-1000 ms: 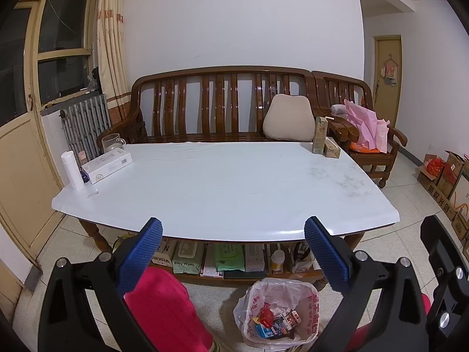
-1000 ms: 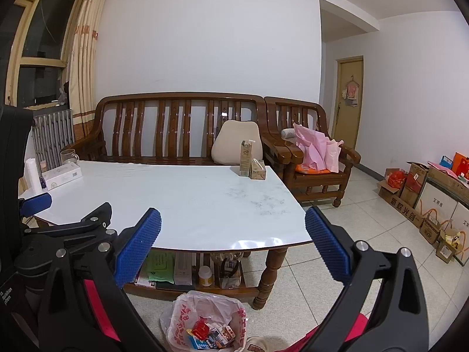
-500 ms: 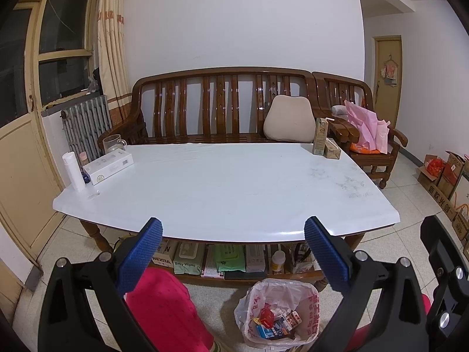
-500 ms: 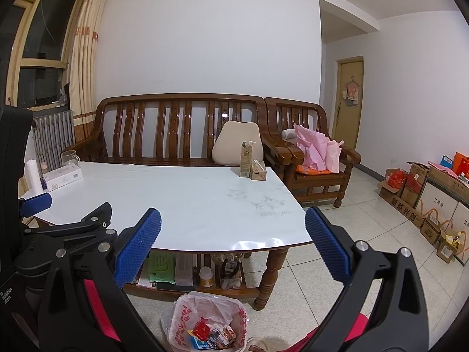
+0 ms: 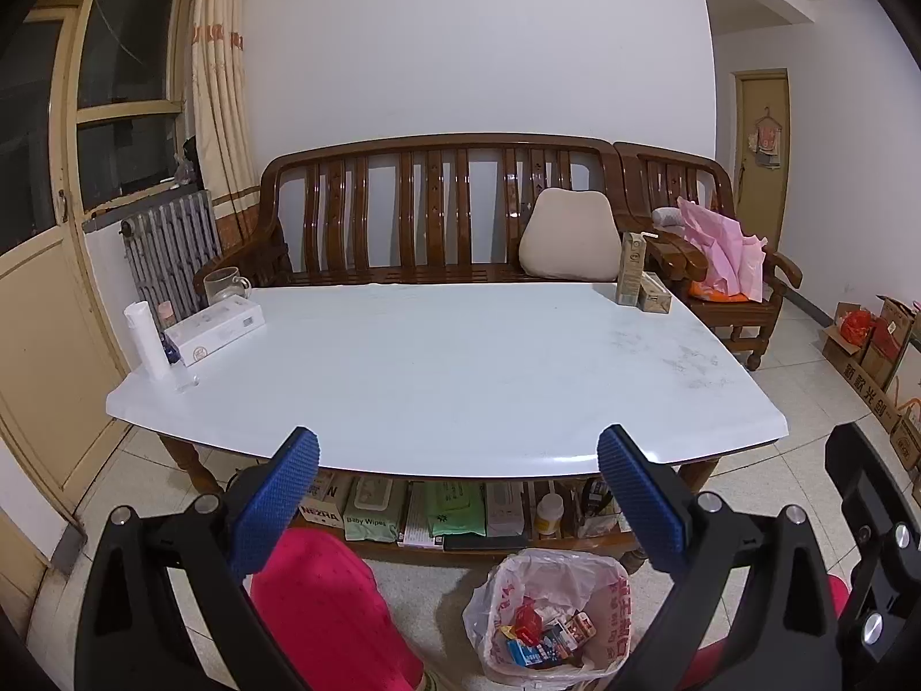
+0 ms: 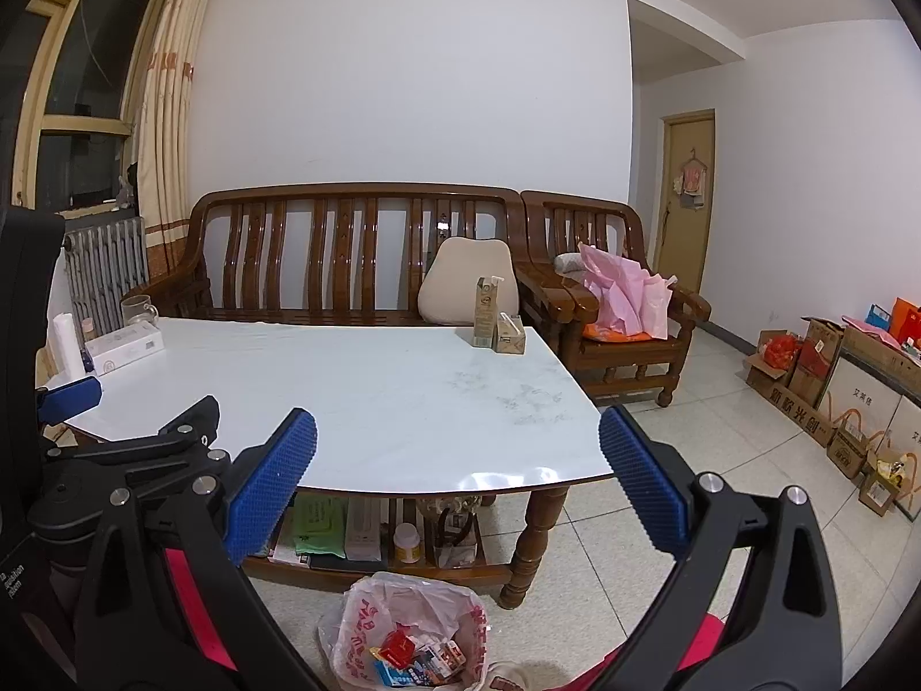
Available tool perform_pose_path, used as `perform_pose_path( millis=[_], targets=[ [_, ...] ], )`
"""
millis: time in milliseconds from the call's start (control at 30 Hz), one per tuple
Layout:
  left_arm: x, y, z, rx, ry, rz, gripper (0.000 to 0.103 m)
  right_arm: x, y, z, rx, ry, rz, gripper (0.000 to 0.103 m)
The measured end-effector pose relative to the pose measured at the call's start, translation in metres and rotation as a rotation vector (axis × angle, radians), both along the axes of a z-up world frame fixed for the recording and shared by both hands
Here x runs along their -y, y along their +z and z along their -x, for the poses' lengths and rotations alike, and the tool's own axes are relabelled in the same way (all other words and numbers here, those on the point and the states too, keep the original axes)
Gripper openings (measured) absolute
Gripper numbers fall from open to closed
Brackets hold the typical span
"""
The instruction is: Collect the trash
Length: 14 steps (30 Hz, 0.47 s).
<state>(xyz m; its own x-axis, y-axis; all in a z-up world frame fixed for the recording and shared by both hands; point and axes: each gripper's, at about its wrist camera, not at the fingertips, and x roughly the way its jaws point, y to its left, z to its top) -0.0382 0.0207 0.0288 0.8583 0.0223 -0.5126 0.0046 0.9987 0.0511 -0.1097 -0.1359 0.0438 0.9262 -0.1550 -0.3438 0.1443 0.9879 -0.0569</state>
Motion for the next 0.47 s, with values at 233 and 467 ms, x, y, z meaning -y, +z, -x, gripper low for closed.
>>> perform_pose_path(
  millis=[233, 467],
  targets=[
    [-0.0010, 0.0021, 0.0002, 0.000, 0.005, -0.008, 0.095, 0.0008, -0.0004, -0.0007, 0.001, 0.002, -0.003, 0.096],
    [-0.0020, 0.0023, -0.0019, -0.011, 0.001, -0.001, 0.095, 0.0016, -0.0005, -0.0004, 0.002, 0.001, 0.000, 0.096]
  ],
)
